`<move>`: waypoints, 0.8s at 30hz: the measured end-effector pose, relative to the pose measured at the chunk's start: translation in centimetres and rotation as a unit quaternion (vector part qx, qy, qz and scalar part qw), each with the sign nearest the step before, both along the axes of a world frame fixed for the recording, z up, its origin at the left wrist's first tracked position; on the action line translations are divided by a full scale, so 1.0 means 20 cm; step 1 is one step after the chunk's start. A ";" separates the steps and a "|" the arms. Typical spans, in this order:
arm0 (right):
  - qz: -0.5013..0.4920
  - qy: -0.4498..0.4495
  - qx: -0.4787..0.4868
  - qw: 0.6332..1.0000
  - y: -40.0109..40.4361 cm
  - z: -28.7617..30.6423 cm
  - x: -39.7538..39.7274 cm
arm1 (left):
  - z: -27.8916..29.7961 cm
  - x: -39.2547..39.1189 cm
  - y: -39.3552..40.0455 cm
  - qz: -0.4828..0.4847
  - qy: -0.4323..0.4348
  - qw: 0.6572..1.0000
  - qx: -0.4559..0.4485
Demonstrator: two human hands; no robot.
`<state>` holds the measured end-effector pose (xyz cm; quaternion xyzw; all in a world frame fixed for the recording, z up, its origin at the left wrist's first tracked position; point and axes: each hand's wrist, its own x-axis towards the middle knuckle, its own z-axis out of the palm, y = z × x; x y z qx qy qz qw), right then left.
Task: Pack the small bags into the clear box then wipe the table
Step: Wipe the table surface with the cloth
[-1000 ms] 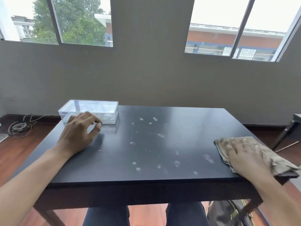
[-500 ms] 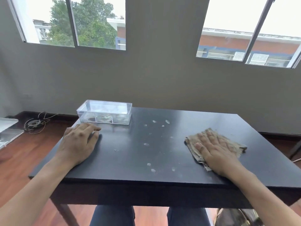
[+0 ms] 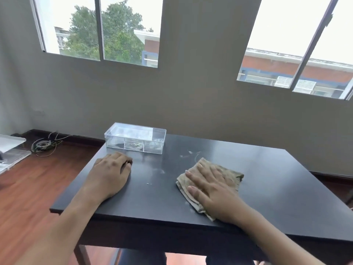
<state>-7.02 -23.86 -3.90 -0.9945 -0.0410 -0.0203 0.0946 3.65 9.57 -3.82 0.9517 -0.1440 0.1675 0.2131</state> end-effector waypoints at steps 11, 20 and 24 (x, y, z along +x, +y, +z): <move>-0.199 0.051 -0.010 0.979 -0.38 0.12 0.50 | 0.01 0.00 -0.01 -0.025 0.012 1.000 0.009; 0.050 0.000 0.005 0.999 -0.02 0.03 0.09 | 0.02 -0.01 -0.01 -0.030 0.028 0.999 0.010; -0.018 0.009 0.010 1.000 -0.45 0.07 -0.23 | 0.02 -0.01 -0.02 -0.030 0.023 0.999 0.013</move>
